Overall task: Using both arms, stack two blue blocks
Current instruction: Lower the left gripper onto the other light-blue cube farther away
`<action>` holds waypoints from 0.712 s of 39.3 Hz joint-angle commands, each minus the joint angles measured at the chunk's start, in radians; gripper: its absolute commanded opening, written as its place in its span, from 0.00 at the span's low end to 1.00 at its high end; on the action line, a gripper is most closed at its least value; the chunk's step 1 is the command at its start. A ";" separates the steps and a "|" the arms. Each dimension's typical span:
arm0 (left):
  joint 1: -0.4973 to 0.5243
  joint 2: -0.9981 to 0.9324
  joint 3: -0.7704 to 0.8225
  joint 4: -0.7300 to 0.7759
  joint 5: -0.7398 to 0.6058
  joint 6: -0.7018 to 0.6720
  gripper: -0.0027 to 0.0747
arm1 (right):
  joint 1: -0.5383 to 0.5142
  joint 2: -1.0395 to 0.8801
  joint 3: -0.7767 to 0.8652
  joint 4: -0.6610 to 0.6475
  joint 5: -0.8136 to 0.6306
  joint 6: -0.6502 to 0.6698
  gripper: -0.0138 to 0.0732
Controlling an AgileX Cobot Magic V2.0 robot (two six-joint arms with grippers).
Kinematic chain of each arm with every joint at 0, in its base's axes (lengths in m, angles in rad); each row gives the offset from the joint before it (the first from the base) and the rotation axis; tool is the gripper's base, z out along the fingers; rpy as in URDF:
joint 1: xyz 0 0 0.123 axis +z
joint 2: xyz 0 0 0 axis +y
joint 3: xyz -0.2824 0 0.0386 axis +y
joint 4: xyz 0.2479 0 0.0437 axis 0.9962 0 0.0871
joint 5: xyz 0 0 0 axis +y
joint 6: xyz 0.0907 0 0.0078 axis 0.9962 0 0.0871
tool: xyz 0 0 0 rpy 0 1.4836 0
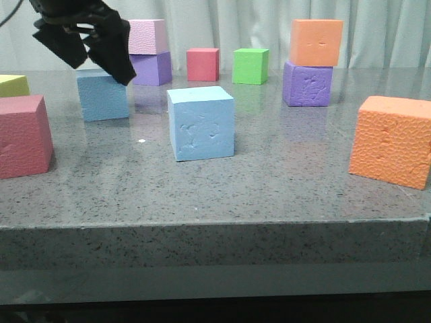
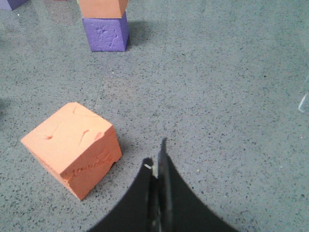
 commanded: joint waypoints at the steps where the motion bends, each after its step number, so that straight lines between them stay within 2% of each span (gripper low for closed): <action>1: 0.004 -0.049 -0.033 -0.015 -0.037 0.012 0.90 | -0.003 0.000 -0.030 -0.026 -0.077 -0.006 0.08; 28: 0.024 0.008 -0.033 -0.011 -0.023 0.016 0.89 | -0.003 0.000 -0.030 -0.026 -0.077 -0.006 0.08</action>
